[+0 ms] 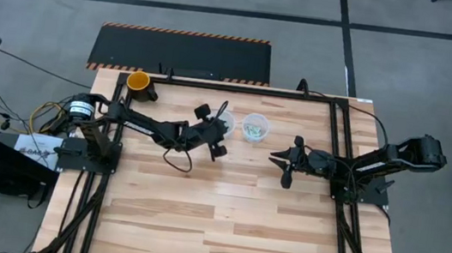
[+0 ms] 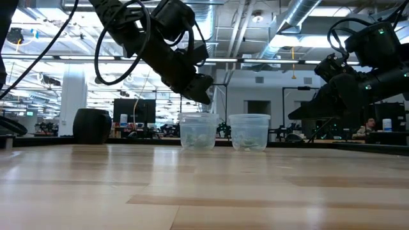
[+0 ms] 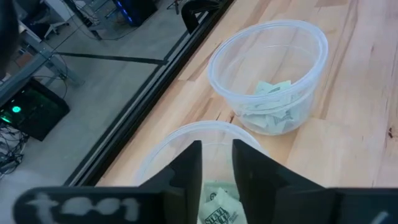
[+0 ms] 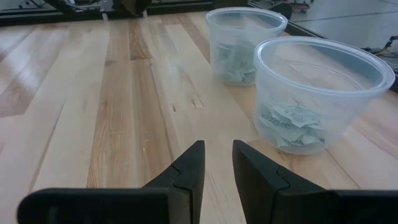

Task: Pick and place items into bin
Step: Return to Home Position

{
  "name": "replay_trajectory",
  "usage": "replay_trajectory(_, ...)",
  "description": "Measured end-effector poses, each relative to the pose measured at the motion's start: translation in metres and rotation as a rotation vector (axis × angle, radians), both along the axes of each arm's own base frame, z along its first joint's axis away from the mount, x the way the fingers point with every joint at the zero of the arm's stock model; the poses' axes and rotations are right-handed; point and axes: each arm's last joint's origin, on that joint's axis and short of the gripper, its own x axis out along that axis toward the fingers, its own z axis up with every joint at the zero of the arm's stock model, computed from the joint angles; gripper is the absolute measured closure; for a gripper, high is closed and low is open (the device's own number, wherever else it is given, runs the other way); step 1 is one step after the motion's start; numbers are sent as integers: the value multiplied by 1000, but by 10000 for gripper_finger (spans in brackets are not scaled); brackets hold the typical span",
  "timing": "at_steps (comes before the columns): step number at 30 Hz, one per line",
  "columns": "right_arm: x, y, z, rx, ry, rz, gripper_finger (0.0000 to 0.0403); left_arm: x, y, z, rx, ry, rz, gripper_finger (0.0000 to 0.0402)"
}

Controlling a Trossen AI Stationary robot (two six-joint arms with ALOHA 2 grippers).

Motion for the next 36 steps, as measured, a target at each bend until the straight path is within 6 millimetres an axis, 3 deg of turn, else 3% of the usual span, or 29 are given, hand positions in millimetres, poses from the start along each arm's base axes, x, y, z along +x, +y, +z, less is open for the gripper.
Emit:
replay_trajectory(6, 0, 0, 0, 0, 0, 2, 327, -4, 0, -6, -13, 74, 7, 298)
replay_trajectory(14, 1, 6, 1, -18, -7, 44, 327, -9, -2, -12, -19, 140, 47, 297)
replay_trajectory(19, 1, 11, 3, -27, -27, 75, 327, -3, -26, 0, 1, 54, -38, 297)
replay_trajectory(24, 1, 12, 3, -39, -29, 86, 327, -10, -54, 29, 28, -23, -128, 297)
replay_trajectory(30, 2, 13, 4, -43, -40, 88, 327, -50, -67, 69, 27, -160, -181, 297)
replay_trajectory(33, 2, 13, 5, -43, -43, 92, 327, -83, -65, 85, 9, -278, -185, 297)
replay_trajectory(36, 2, 13, 6, -42, -52, 92, 327, -121, -61, 87, -37, -416, -207, 297)
